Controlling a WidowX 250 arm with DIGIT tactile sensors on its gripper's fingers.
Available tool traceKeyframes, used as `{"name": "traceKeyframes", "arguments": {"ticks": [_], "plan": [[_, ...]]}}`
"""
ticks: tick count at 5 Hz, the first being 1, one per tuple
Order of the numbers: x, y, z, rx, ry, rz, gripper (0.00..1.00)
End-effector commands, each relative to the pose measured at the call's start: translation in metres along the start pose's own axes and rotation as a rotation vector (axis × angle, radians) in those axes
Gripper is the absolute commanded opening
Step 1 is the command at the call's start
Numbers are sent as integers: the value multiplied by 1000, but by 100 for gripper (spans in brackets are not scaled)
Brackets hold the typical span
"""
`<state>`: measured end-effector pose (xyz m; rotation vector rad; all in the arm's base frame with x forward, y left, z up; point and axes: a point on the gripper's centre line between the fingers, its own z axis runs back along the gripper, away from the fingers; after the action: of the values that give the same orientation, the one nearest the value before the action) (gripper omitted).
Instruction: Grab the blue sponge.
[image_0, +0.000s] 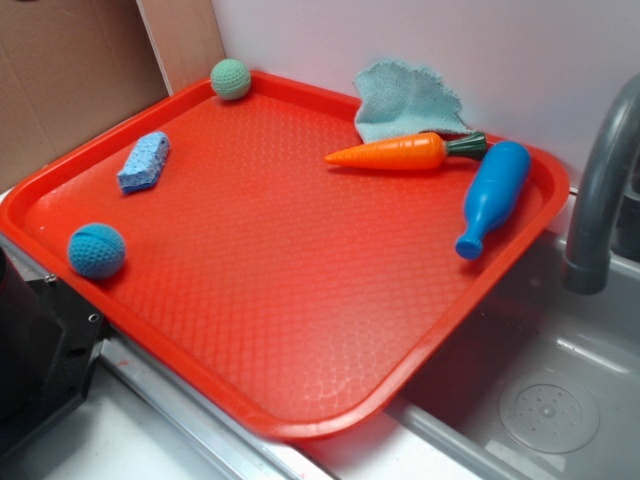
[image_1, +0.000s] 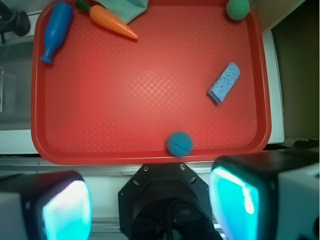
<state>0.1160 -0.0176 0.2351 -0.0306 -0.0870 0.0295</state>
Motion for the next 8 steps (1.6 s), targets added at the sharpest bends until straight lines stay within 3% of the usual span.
{"name": "traceKeyframes", "arguments": {"ticks": [1, 2, 3, 4, 5, 7, 8], "plan": [[0, 0, 0, 0, 0, 0, 100], [45, 50, -53, 90, 62, 243, 100], [62, 101, -92, 89, 32, 488, 100], [70, 132, -119, 97, -33, 580, 100], [71, 148, -155, 36, -62, 591, 100], [90, 151, -199, 100, -4, 526, 100], [106, 151, -215, 158, 36, 473, 100]]}}
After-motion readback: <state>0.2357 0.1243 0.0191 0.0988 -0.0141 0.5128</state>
